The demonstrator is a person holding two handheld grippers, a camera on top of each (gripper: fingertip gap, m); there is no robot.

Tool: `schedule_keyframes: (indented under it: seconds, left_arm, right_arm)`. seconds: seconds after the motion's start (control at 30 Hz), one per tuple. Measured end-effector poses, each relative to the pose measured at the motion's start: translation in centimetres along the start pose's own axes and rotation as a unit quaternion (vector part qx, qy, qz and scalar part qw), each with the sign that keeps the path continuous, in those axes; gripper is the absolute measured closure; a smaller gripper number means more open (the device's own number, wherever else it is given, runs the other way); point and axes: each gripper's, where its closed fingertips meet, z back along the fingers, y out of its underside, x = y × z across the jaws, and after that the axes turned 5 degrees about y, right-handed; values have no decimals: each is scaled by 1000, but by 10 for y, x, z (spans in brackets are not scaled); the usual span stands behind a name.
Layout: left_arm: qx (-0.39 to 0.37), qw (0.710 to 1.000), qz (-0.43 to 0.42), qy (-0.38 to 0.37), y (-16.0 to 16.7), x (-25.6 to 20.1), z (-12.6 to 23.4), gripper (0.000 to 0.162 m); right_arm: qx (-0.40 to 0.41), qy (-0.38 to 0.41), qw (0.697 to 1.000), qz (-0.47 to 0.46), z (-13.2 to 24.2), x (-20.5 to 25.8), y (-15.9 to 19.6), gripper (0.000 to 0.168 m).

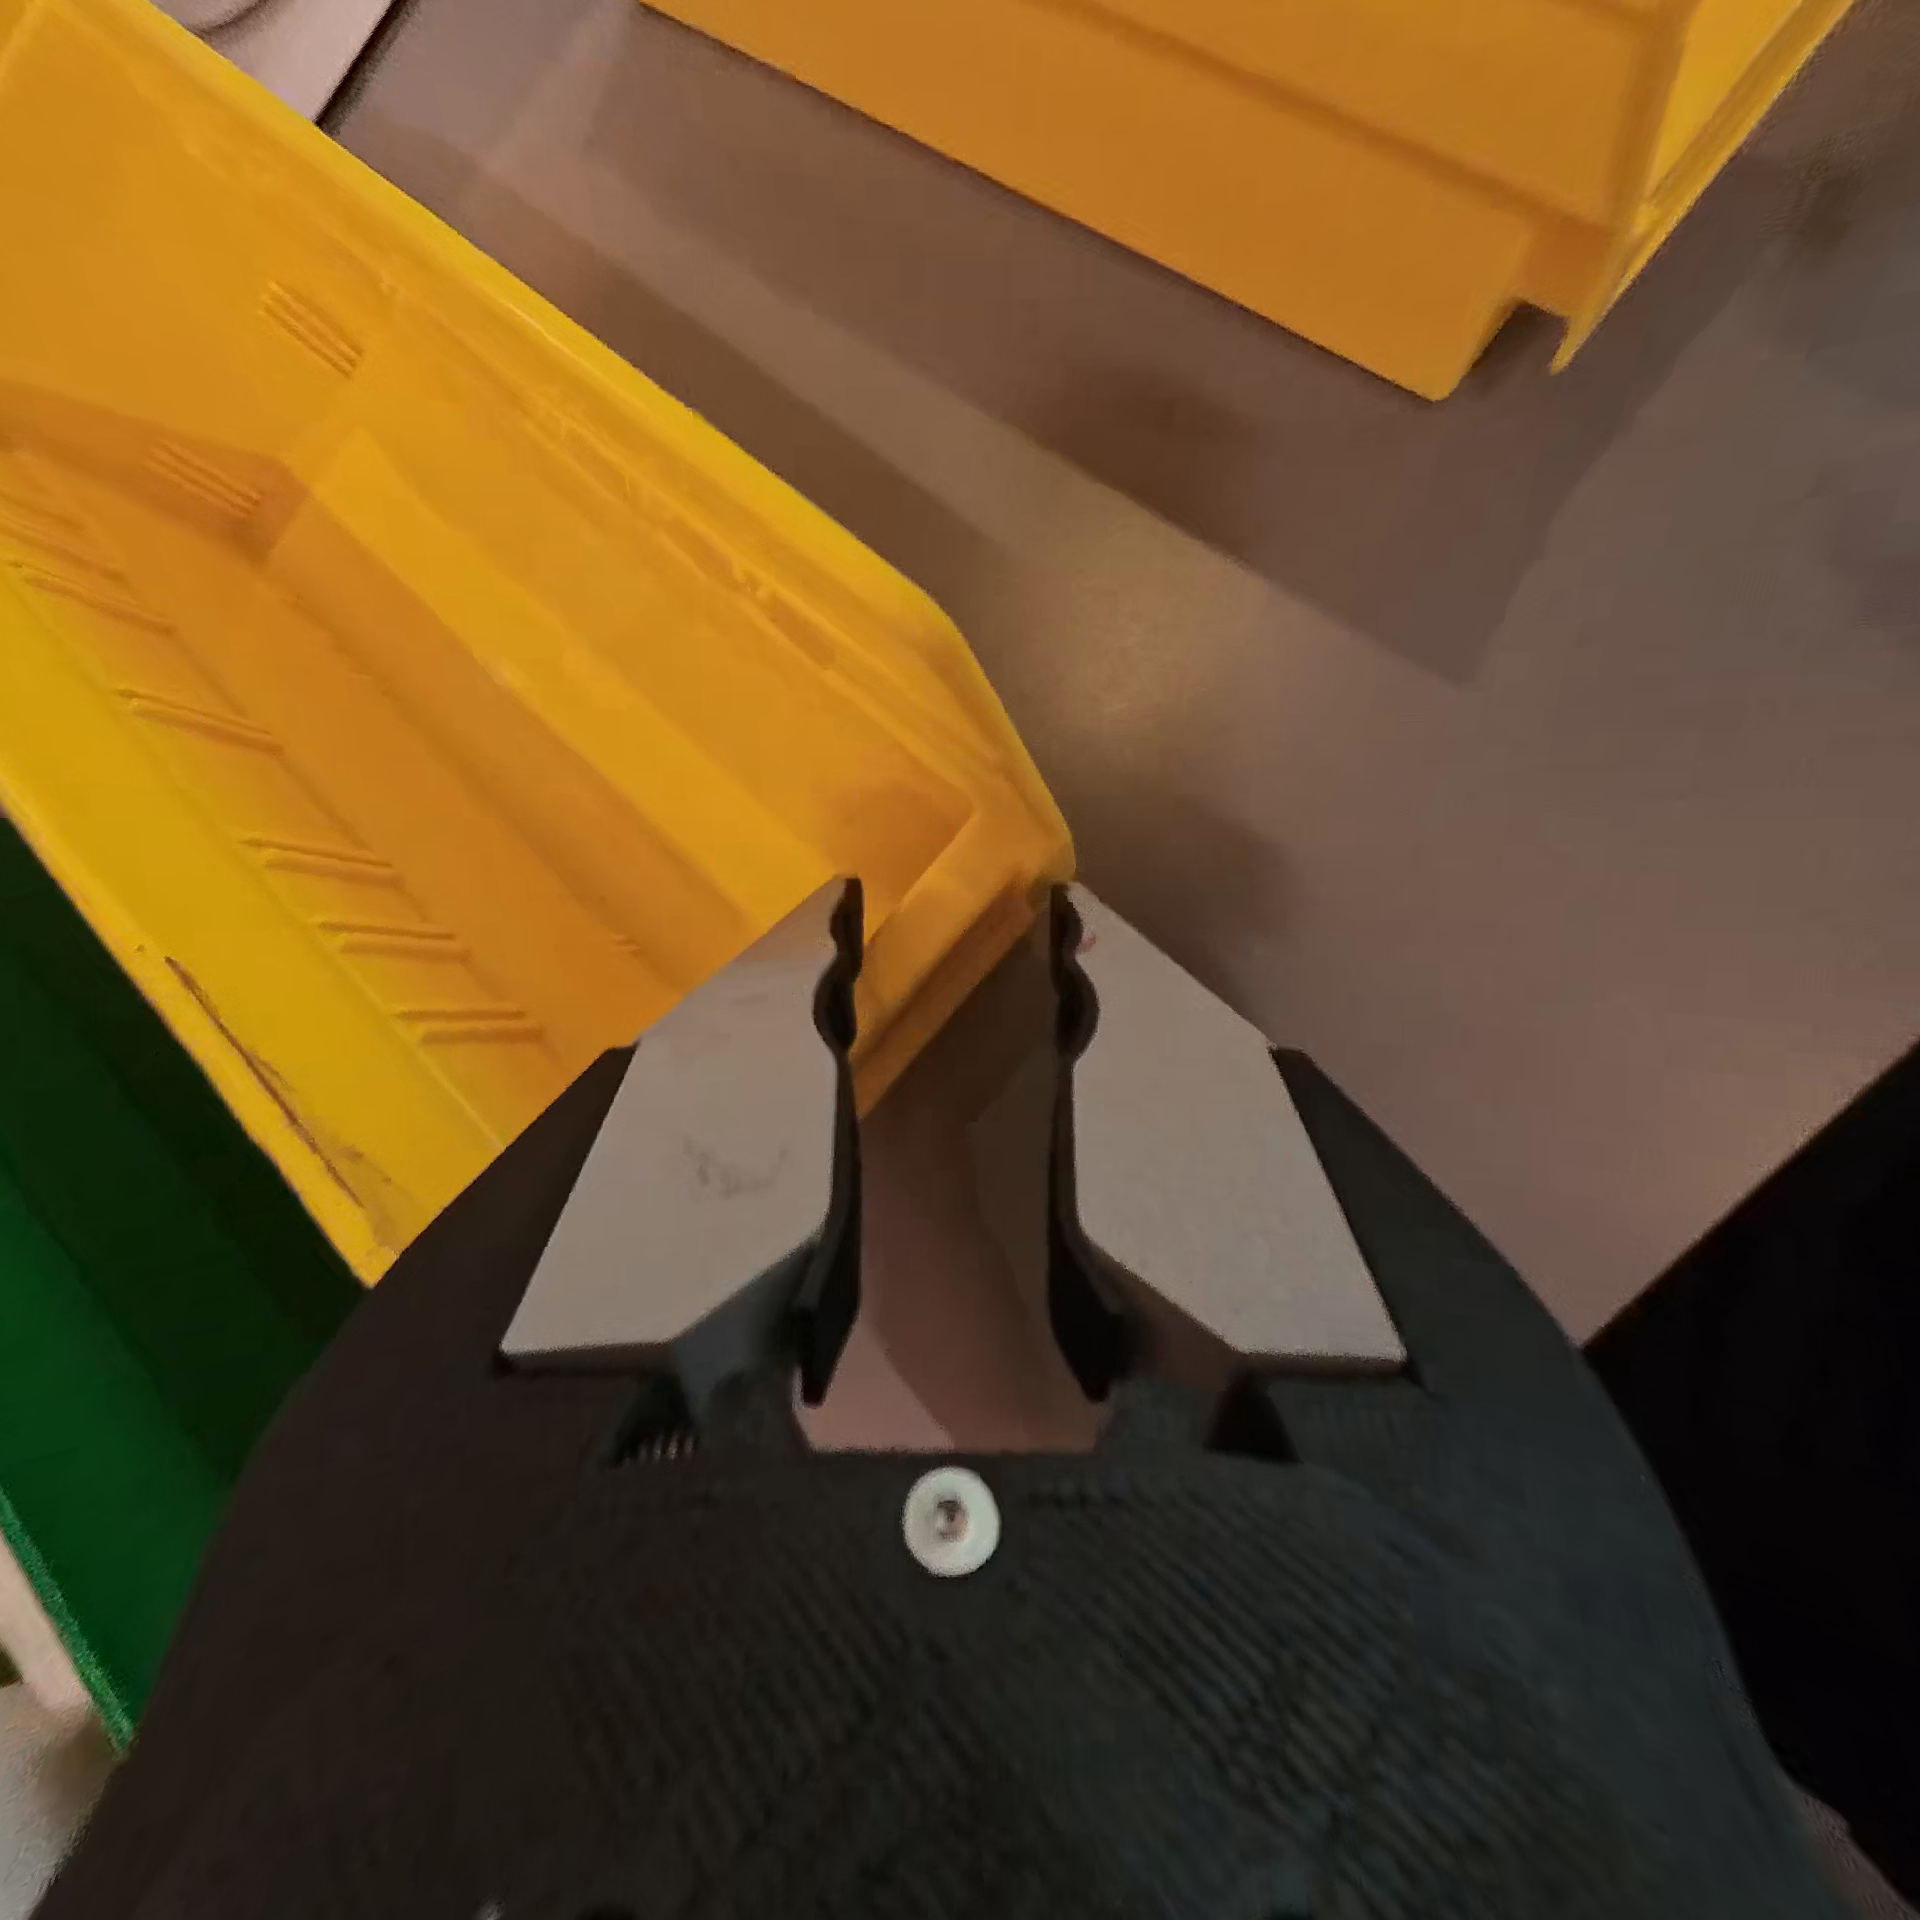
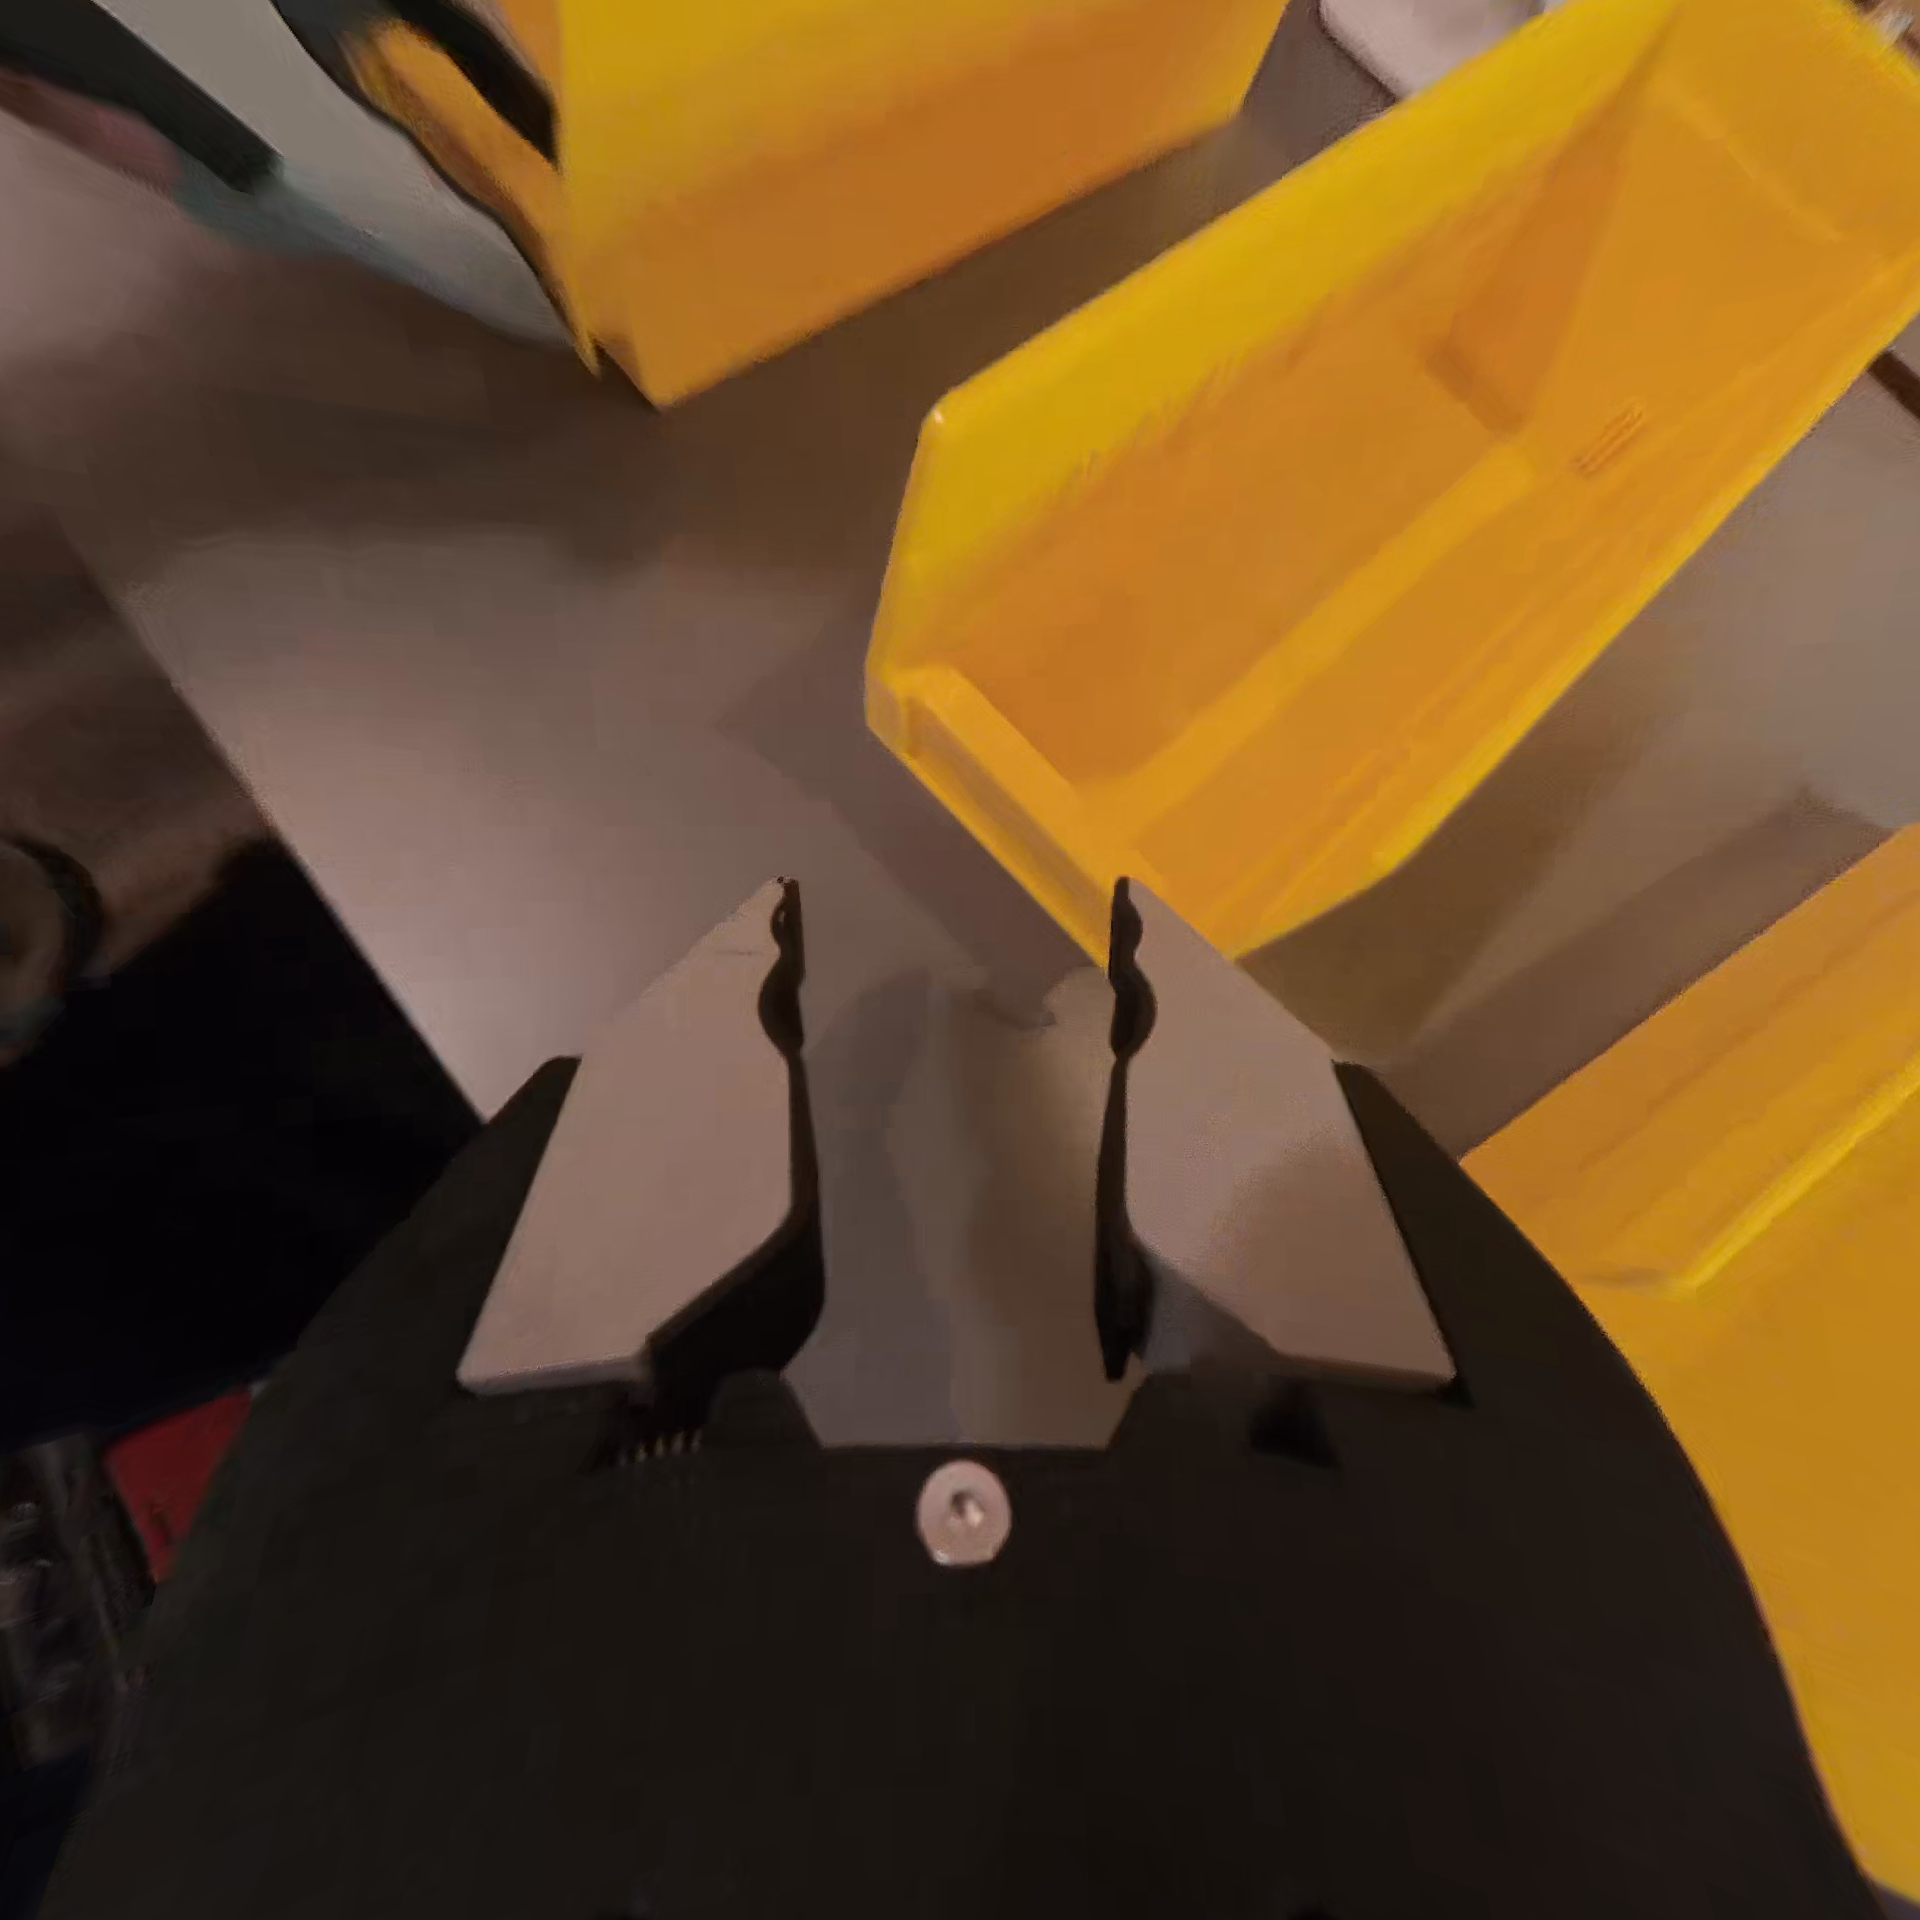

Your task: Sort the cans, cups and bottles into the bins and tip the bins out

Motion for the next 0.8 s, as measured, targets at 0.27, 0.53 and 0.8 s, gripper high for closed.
schedule_keyframes:
  seconds: [0.27, 0.53, 0.8]
  left_arm:
    - [-121, 992, 12, -44, -46, -1, 48, 122]
    - [-171, 985, -4, -9, -76, -52, 34, 122]
    - [-106, 993, 30, 50, -42, -80, -11, 120]
  right_arm:
    - [-39, 81, 986, -140, 43, -51, 90, 107]
    - [5, 94, 979, -181, 36, -79, 142, 109]
    - [-3, 112, 975, -193, 38, -89, 147, 107]
